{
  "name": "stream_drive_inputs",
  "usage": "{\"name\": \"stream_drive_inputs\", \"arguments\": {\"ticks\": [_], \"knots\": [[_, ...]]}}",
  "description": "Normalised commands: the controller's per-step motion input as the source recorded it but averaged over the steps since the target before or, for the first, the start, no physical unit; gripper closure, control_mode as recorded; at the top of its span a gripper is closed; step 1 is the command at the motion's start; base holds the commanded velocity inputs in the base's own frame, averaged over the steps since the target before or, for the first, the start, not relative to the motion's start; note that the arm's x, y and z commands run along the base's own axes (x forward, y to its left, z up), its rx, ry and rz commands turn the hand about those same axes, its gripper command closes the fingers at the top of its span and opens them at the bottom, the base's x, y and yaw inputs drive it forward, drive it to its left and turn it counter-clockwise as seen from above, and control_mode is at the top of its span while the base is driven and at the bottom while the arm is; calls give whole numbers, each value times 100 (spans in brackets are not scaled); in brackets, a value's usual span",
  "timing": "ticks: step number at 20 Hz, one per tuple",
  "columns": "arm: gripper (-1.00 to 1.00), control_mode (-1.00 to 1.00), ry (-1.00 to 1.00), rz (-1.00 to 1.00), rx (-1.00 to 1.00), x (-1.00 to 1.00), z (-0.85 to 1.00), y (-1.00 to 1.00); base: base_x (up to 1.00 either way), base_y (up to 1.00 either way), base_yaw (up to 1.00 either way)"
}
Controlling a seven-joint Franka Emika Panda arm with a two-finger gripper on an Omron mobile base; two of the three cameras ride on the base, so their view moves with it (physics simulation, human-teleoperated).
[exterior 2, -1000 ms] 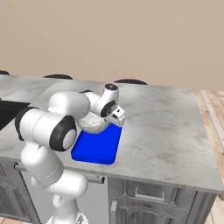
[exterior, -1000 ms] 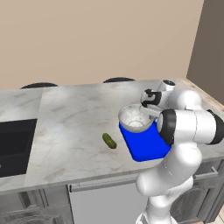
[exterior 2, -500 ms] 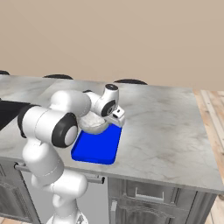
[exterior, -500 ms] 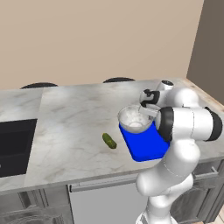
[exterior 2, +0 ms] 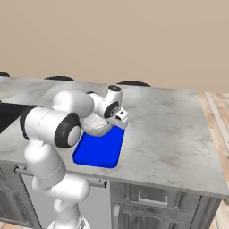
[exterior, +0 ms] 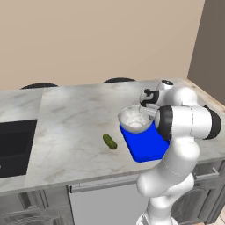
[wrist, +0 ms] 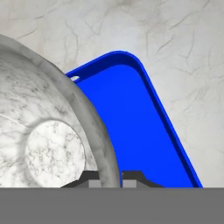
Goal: Place the two vegetables and bowl onto the tray for setting up a vegetable dip station.
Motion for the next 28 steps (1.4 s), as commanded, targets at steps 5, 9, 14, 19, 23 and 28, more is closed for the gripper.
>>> {"name": "stream_drive_inputs", "arguments": {"ticks": [5, 9, 14, 19, 23, 28], "knots": [[100, -100, 0, 0, 0, 12, 0, -2, 0, 0, 0], [100, -100, 0, 0, 0, 13, 0, -2, 0, 0, 0], [100, -100, 1, 0, 0, 12, -4, -2, 0, 0, 0], [100, -100, 1, 0, 0, 13, -8, -1, 0, 0, 0], [100, -100, 0, 0, 0, 7, -11, -2, 0, 0, 0], [100, -100, 0, 0, 0, 5, -12, -2, 0, 0, 0]]}}
